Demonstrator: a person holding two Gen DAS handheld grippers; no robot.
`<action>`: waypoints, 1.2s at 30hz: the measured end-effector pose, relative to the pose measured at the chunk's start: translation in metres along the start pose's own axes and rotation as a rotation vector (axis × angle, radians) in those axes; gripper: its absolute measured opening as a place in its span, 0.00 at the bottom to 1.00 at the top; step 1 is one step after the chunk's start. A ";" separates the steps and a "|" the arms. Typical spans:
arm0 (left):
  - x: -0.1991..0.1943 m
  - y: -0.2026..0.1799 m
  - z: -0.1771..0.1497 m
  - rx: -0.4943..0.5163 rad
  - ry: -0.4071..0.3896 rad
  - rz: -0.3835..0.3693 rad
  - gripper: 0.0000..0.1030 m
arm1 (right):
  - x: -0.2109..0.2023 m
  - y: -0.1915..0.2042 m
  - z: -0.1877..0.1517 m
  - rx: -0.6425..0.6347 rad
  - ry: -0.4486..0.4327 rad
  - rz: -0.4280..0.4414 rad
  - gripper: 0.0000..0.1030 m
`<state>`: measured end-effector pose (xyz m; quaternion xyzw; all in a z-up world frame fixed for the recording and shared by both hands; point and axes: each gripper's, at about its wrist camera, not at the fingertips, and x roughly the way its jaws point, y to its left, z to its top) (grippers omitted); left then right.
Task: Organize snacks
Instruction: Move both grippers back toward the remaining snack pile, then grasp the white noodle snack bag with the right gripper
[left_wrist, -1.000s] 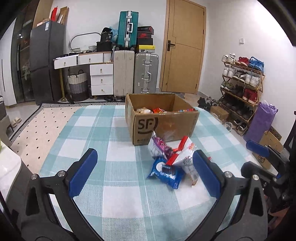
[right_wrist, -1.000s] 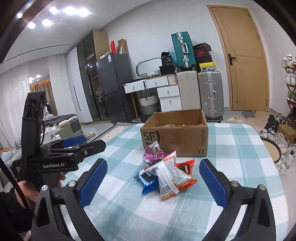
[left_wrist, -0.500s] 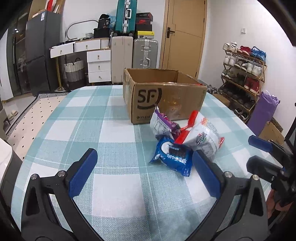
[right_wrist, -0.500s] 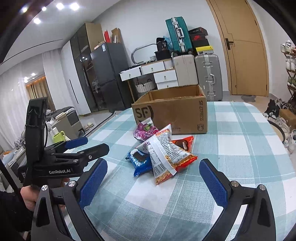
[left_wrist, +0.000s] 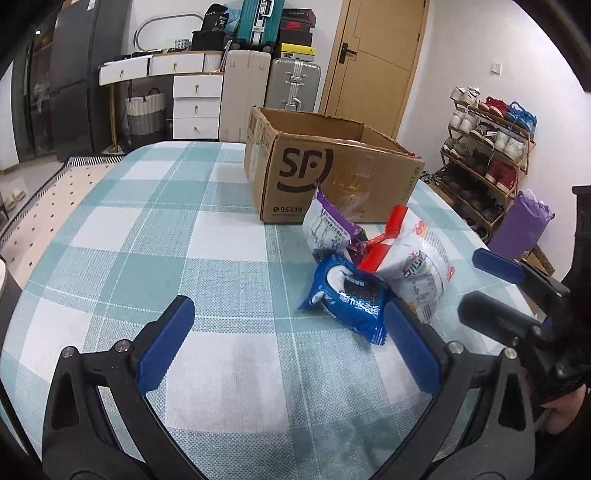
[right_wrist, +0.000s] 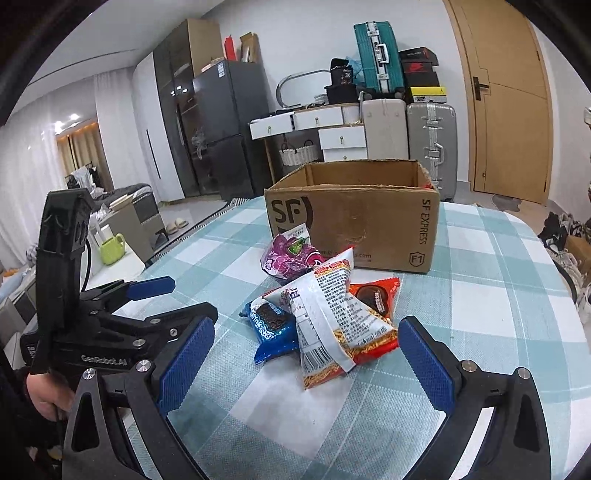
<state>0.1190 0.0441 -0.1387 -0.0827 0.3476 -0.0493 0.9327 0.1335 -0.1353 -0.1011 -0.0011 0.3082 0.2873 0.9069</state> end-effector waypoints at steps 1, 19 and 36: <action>0.003 0.002 0.001 -0.010 0.004 -0.002 1.00 | 0.002 0.000 0.001 -0.009 0.000 0.000 0.98; 0.025 0.026 -0.001 -0.140 0.055 -0.033 1.00 | 0.066 0.001 0.016 -0.088 0.134 -0.033 0.76; 0.019 0.029 -0.005 -0.162 0.038 0.005 1.00 | 0.032 -0.025 -0.009 0.117 0.102 0.060 0.42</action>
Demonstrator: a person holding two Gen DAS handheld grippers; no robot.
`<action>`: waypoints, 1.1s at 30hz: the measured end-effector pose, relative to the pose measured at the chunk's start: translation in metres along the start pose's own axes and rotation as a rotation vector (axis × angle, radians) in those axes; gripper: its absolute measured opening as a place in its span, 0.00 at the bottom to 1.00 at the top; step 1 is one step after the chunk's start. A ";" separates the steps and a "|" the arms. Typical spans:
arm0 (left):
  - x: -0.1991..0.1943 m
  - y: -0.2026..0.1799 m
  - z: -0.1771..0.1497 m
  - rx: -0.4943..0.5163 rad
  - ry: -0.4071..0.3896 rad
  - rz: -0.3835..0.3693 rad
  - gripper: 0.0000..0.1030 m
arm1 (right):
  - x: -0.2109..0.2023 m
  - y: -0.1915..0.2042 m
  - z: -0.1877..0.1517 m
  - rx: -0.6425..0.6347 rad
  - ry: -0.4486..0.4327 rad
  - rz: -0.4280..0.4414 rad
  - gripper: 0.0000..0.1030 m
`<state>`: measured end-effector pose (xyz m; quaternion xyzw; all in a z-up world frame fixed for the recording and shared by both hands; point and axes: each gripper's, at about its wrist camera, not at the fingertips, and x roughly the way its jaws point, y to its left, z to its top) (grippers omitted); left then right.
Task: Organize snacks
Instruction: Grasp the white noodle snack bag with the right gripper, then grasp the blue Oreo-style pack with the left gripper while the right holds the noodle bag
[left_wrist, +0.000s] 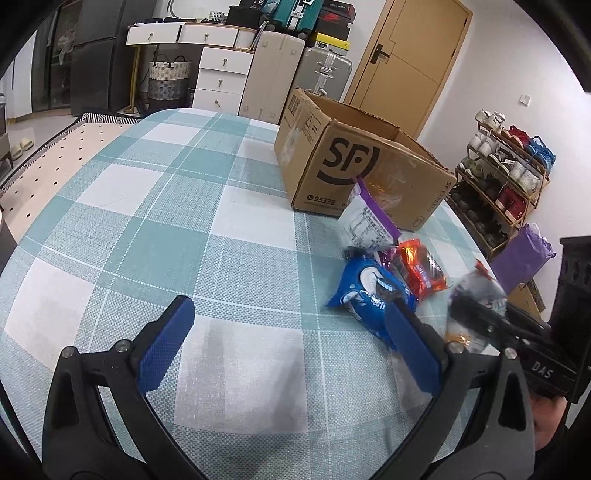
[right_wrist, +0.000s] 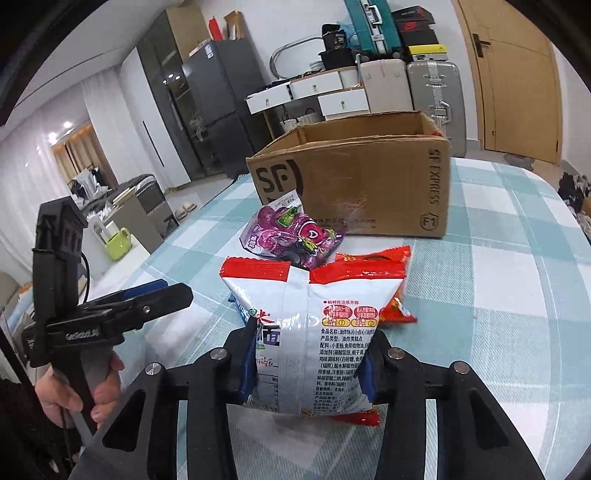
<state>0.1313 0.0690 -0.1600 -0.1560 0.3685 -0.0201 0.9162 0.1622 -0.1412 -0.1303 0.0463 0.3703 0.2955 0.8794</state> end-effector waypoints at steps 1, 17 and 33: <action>0.000 -0.001 0.000 0.003 -0.001 0.001 1.00 | -0.006 -0.002 -0.002 0.010 -0.009 -0.003 0.42; 0.012 -0.028 -0.002 0.148 0.068 0.028 1.00 | -0.047 -0.012 -0.020 0.065 -0.117 0.024 0.42; 0.038 -0.078 0.014 0.314 0.139 -0.025 1.00 | -0.063 -0.016 -0.025 0.101 -0.168 0.048 0.42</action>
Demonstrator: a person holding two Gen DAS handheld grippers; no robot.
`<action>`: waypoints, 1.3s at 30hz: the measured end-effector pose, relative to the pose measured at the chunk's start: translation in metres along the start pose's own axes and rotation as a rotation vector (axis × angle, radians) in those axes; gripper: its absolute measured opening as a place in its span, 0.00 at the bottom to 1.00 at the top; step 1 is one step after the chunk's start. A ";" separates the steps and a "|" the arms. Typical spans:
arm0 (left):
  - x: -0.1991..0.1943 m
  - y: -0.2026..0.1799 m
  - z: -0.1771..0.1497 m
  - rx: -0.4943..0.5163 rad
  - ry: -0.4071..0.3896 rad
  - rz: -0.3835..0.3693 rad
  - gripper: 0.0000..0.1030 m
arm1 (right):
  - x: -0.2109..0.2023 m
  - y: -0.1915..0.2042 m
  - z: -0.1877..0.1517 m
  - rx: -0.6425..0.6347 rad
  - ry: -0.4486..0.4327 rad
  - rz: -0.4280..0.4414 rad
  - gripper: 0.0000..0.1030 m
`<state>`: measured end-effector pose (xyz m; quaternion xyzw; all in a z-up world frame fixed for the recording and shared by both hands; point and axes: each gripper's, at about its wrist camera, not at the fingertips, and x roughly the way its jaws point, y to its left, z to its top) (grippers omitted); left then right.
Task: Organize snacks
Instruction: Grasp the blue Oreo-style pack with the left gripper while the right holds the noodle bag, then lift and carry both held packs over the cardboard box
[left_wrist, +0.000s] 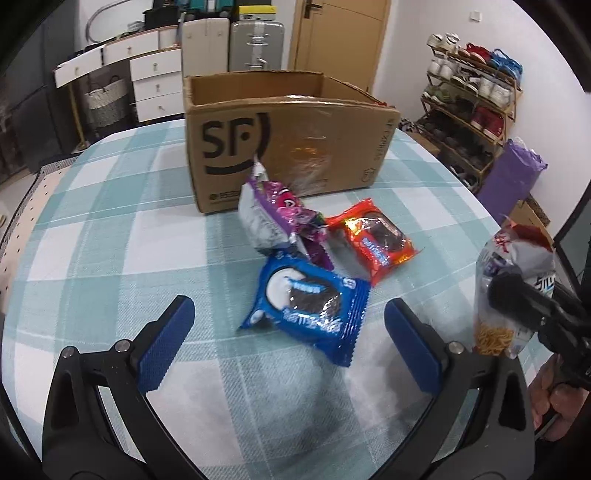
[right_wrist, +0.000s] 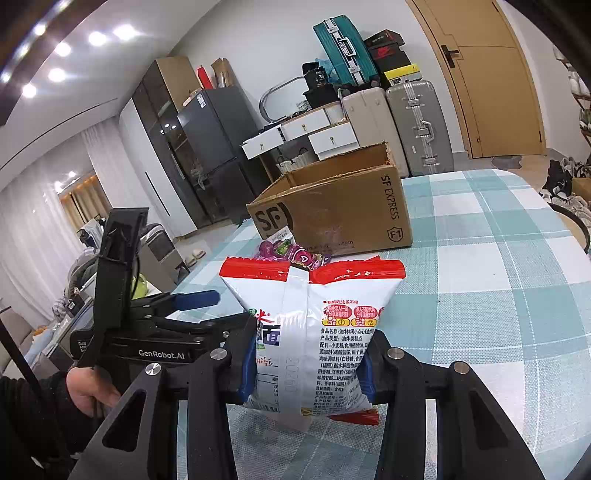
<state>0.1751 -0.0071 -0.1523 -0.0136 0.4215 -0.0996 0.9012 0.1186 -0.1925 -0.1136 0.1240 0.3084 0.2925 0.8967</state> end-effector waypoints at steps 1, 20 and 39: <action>0.003 -0.001 0.002 0.007 0.004 0.005 1.00 | -0.001 0.000 0.000 0.001 -0.002 0.003 0.42; 0.045 -0.005 0.010 0.059 0.106 -0.020 0.93 | -0.003 -0.004 0.001 0.028 -0.012 0.024 0.42; 0.009 0.006 -0.007 0.054 0.099 -0.095 0.43 | -0.004 -0.004 0.002 0.033 -0.018 0.019 0.42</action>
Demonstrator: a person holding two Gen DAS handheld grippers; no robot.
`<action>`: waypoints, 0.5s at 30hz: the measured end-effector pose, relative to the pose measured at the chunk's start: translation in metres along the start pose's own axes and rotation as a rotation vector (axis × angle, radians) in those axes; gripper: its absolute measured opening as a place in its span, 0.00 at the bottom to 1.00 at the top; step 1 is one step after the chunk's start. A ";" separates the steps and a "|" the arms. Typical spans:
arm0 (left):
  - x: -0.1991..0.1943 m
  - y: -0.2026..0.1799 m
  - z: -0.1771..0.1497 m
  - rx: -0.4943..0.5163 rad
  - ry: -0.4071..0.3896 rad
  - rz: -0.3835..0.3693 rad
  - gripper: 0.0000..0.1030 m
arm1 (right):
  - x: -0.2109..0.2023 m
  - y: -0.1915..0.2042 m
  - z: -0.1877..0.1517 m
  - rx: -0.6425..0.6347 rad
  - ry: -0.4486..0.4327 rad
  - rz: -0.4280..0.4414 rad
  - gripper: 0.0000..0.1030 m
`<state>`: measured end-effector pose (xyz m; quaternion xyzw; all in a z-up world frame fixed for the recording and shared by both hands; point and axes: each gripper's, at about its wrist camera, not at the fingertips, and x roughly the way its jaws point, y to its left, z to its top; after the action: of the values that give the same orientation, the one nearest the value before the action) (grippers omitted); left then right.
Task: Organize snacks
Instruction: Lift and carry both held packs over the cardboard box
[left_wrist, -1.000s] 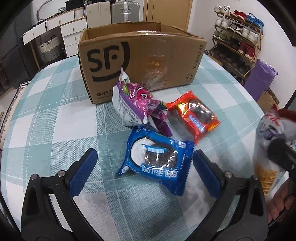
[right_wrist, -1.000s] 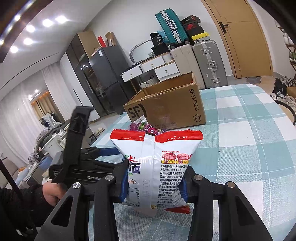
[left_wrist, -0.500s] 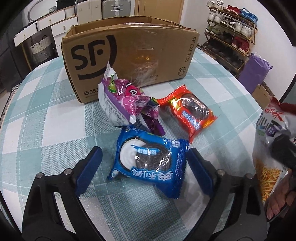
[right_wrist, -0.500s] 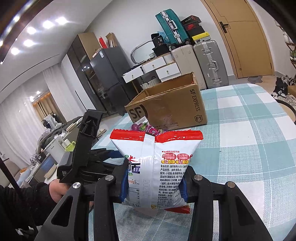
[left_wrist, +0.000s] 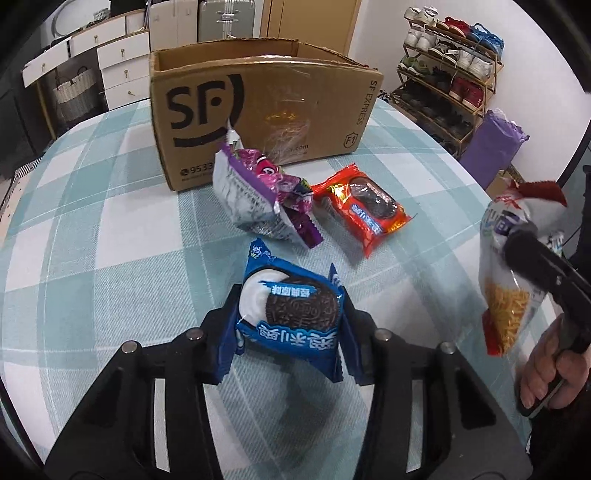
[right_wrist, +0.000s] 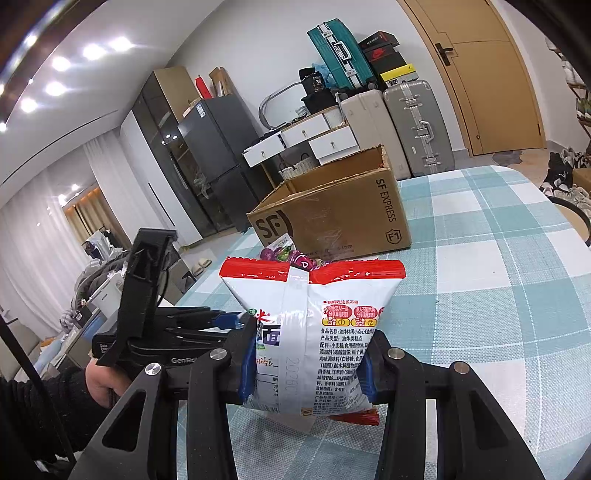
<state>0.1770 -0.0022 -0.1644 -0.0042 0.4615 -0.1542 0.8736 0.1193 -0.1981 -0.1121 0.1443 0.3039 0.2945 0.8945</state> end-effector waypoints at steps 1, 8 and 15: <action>-0.005 0.002 -0.002 -0.011 -0.004 0.002 0.43 | 0.000 0.000 0.000 -0.004 -0.002 -0.001 0.42; -0.035 0.021 -0.021 -0.087 -0.027 0.018 0.43 | -0.001 0.007 -0.001 -0.042 -0.008 -0.029 0.42; -0.067 0.025 -0.035 -0.146 -0.083 -0.001 0.43 | -0.007 0.028 -0.010 -0.042 -0.019 0.018 0.42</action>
<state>0.1197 0.0444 -0.1338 -0.0744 0.4350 -0.1203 0.8893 0.0960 -0.1796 -0.1039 0.1311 0.2881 0.3074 0.8974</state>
